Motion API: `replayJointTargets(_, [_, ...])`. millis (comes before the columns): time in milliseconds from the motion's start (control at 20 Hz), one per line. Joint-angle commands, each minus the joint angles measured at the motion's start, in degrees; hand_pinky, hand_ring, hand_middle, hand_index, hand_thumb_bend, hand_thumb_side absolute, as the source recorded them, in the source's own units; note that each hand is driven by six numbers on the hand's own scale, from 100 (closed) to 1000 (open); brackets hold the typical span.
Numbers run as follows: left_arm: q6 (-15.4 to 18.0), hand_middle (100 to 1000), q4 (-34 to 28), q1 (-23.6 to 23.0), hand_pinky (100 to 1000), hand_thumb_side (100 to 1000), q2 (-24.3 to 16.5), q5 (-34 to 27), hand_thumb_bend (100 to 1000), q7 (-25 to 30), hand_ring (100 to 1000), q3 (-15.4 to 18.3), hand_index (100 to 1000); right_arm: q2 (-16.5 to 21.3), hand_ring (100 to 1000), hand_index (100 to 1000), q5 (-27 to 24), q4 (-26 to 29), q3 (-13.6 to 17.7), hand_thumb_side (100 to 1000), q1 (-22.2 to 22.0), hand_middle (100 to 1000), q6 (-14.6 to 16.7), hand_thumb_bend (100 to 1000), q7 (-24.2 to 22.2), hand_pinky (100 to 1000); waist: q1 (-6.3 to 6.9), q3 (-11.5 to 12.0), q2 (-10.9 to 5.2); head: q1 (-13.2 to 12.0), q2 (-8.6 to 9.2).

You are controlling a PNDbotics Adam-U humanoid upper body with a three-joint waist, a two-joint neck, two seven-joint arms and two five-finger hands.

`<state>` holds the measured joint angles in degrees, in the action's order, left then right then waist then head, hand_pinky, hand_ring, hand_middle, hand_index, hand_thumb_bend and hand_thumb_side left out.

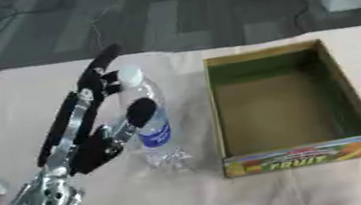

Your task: Pick up objects on the table and place them in the box.

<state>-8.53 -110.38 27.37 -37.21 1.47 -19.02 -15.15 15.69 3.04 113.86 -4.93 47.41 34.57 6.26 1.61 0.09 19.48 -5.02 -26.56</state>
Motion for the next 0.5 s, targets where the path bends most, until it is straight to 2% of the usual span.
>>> replayJointTargets(50, [0.4, 1000, -0.33, 0.35, 806, 871, -0.46, -0.14, 709, -0.01, 854, -0.02, 1000, 0.87, 857, 933, -0.41, 0.73, 0.12, 1000, 0.81, 924, 0.06, 100, -0.32, 771, 0.0, -0.09, -0.88, 1.06, -0.73])
replayJointTargets(500, [0.33, 1000, -0.21, 0.14, 811, 876, -0.41, -0.02, 710, 0.15, 858, -0.04, 1000, 0.97, 859, 934, -1.02, 0.73, 0.22, 1000, 0.67, 925, 0.03, 100, -0.63, 768, 0.09, -0.04, -0.7, 1.56, -2.21])
